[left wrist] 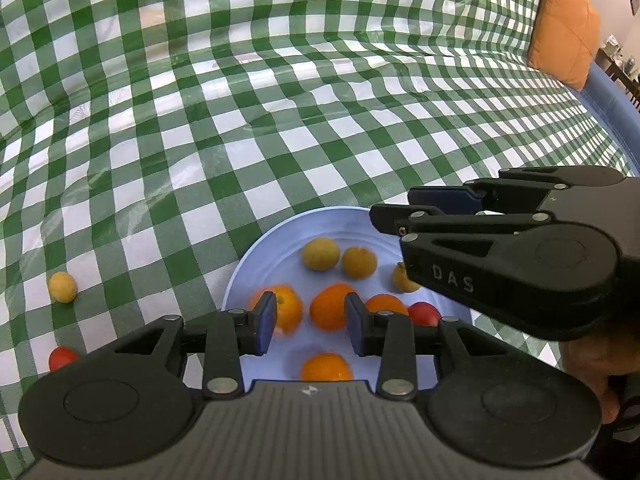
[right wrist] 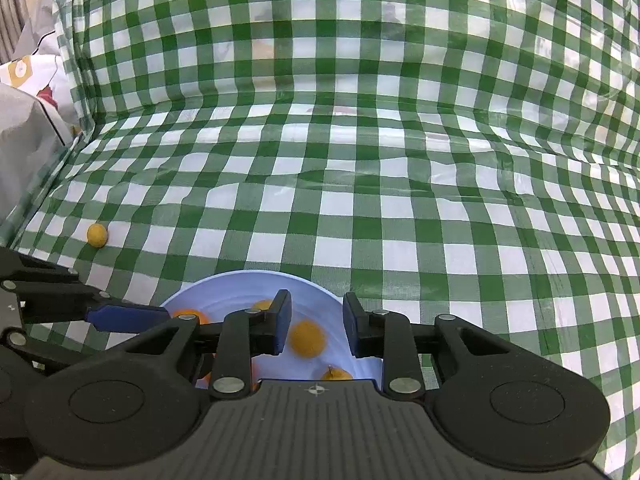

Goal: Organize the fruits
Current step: 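Open the left tool to drop the orange while the right tool drops the yellow fruit onto the plate, then grasp the red tomato with the left tool while the right tool grasps the last yellow fruit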

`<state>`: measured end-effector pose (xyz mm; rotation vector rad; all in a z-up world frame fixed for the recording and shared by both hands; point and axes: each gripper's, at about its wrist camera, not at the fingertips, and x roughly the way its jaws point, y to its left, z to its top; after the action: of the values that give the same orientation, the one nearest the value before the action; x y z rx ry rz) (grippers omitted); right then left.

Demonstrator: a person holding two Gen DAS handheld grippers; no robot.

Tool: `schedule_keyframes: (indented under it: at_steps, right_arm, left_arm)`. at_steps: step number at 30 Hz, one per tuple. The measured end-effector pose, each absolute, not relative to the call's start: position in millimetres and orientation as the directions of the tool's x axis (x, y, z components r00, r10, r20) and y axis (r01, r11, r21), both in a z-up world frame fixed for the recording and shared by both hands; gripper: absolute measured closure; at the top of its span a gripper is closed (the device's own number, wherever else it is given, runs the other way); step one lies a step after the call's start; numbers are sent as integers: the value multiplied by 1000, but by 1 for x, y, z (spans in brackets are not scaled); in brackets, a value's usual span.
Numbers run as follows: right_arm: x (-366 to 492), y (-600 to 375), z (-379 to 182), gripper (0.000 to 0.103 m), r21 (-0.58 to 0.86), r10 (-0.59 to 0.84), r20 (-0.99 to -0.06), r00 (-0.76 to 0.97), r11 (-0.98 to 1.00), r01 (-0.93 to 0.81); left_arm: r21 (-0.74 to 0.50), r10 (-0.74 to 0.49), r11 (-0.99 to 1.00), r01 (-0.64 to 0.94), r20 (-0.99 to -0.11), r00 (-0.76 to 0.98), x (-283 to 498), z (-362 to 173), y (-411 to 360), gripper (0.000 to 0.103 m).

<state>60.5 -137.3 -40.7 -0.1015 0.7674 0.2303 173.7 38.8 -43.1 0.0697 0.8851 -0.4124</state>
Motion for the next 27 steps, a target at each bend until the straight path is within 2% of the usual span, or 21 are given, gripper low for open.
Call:
schedule_keyframes:
  at_steps: [6, 12, 27]
  right_arm:
    - [61, -132, -40, 68, -8, 169, -692, 702, 970, -242]
    - [63, -126, -40, 68, -6, 171, -690, 703, 970, -241]
    - [70, -89, -35, 65, 2, 203, -677, 708, 962, -275]
  left_arm:
    - [-108, -310, 926, 361, -762, 568, 169, -43, 39, 62]
    - [-108, -297, 935, 339, -759, 579, 161, -41, 41, 62]
    - [-125, -231, 970, 210, -747, 624, 157, -32, 109, 62]
